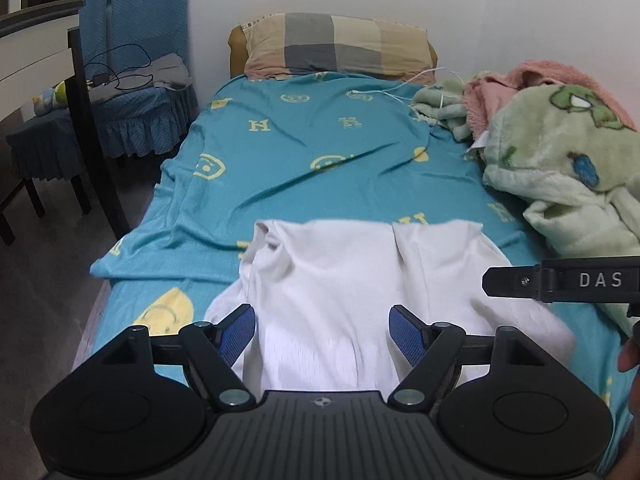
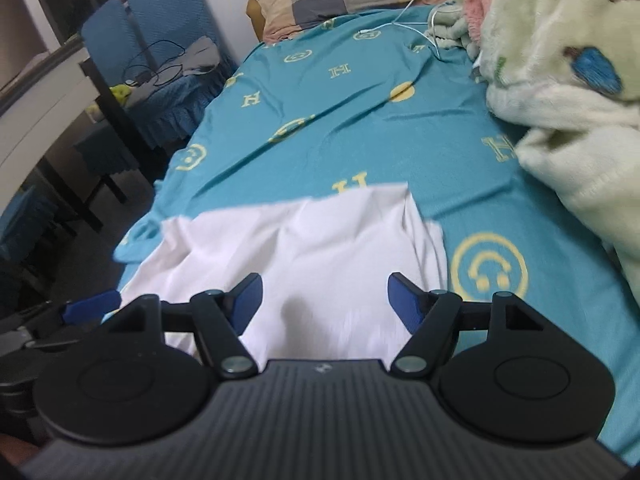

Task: Fold clothes

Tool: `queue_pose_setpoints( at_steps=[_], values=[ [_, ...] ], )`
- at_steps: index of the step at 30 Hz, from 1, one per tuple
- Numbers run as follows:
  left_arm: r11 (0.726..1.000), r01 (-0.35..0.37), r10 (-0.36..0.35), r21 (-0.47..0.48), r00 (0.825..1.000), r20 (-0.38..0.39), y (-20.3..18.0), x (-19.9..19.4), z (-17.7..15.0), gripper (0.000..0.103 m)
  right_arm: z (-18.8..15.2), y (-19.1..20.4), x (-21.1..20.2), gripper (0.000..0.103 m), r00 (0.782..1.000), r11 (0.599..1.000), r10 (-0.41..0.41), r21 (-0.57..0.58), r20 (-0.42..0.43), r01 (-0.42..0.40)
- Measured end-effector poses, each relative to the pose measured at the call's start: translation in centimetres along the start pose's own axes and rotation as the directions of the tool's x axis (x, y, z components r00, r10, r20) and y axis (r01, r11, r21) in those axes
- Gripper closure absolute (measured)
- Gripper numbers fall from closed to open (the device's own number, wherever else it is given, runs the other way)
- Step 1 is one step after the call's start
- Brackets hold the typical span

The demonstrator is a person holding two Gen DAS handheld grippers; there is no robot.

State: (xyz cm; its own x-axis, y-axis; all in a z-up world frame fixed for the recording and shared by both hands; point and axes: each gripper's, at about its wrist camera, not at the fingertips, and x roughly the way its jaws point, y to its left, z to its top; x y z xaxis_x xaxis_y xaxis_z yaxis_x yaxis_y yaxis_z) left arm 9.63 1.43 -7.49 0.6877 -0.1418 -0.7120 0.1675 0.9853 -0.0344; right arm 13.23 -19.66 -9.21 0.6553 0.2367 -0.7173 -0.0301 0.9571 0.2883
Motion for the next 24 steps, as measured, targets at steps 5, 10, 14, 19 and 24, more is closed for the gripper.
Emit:
queue_pose_setpoints(
  at_steps=[5,10,14,19,24],
  values=[
    [0.998,-0.026,0.03,0.064,0.997,-0.07,-1.0,1.4,-1.6,0.026,-1.5,0.1,1.5,0.032,0.997,0.998,-0.043,-0.039,-0.07,0.041],
    [1.0,-0.014,0.016,0.019,0.993,-0.113,-0.2,2.4,-1.7,0.022,-1.7,-0.3,3.1,0.032,0.993,0.999,-0.043,-0.022,-0.114,0.041],
    [1.0,-0.013,0.01,-0.02,0.993,-0.12,0.0,1.2,-1.5,0.023,-1.7,-0.4,3.3,0.03,0.992,0.999,-0.039,-0.01,-0.12,0.038],
    [0.952,0.096,-0.121,-0.291,0.99,-0.069,2.1,-1.8,-2.0,0.018,-1.6,-0.6,3.1,0.03,0.992,0.999,-0.032,0.01,-0.124,0.034],
    [0.842,0.168,-0.223,-0.512,0.974,-0.049,4.6,-2.0,-2.9,0.015,-1.5,-0.7,3.0,0.031,0.992,0.999,-0.032,0.027,-0.125,0.035]
  ],
)
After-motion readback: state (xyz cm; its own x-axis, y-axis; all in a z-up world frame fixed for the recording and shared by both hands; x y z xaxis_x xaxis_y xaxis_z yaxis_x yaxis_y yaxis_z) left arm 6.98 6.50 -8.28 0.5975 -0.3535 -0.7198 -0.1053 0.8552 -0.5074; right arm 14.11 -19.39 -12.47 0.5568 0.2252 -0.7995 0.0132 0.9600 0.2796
